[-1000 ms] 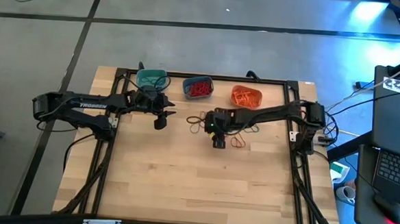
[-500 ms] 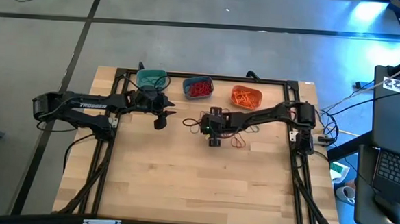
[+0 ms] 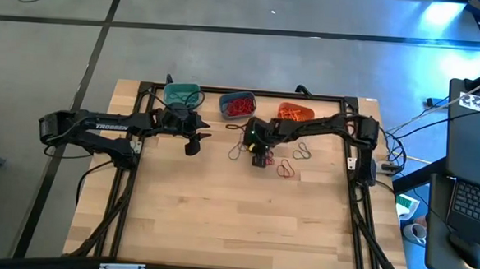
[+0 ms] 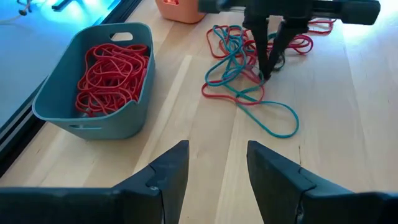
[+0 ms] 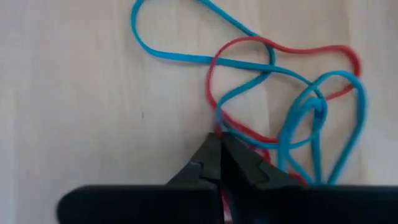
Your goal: Sort rubber bands into baskets
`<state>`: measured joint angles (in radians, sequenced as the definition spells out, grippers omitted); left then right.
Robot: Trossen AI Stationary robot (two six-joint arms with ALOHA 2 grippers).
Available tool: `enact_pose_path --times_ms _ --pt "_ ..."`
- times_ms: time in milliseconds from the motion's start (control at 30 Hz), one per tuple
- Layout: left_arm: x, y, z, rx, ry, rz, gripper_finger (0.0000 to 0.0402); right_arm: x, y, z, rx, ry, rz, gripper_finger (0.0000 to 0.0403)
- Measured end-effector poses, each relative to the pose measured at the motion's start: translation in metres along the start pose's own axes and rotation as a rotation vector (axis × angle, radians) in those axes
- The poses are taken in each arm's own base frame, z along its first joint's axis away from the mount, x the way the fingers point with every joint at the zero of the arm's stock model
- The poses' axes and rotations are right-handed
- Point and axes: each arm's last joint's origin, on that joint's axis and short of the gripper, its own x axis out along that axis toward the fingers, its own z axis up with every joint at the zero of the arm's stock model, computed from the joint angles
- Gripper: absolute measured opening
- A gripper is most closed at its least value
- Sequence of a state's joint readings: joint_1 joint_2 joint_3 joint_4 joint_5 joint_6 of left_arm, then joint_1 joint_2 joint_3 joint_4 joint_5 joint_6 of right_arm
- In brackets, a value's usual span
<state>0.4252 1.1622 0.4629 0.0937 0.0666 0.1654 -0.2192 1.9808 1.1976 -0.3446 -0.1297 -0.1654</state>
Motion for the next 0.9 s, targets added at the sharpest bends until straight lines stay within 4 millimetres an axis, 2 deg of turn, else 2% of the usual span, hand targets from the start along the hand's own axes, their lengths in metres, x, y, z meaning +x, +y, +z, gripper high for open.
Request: enact_pose_path --times_ms 167,267,533,667,900 --pt "0.0 0.0 0.0 0.0 0.0 0.0 0.0159 -0.006 0.01 0.002 -0.018 -0.005 0.045 0.0014" --pt "0.0 0.0 0.0 0.0 -0.001 0.0 0.0159 -0.018 0.021 0.003 -0.037 0.023 0.062 0.0005" --pt "0.0 0.0 0.0 0.0 0.0 0.0 0.0159 -0.064 0.039 0.034 -0.119 -0.081 0.024 0.0006" --pt "0.0 0.0 0.0 0.001 0.0 0.0 0.0159 -0.09 0.041 0.055 -0.158 -0.174 0.004 0.0003" --pt "0.0 0.0 0.0 0.001 0.0 0.0 0.0159 -0.125 0.03 0.088 -0.221 -0.283 -0.29 0.0006"
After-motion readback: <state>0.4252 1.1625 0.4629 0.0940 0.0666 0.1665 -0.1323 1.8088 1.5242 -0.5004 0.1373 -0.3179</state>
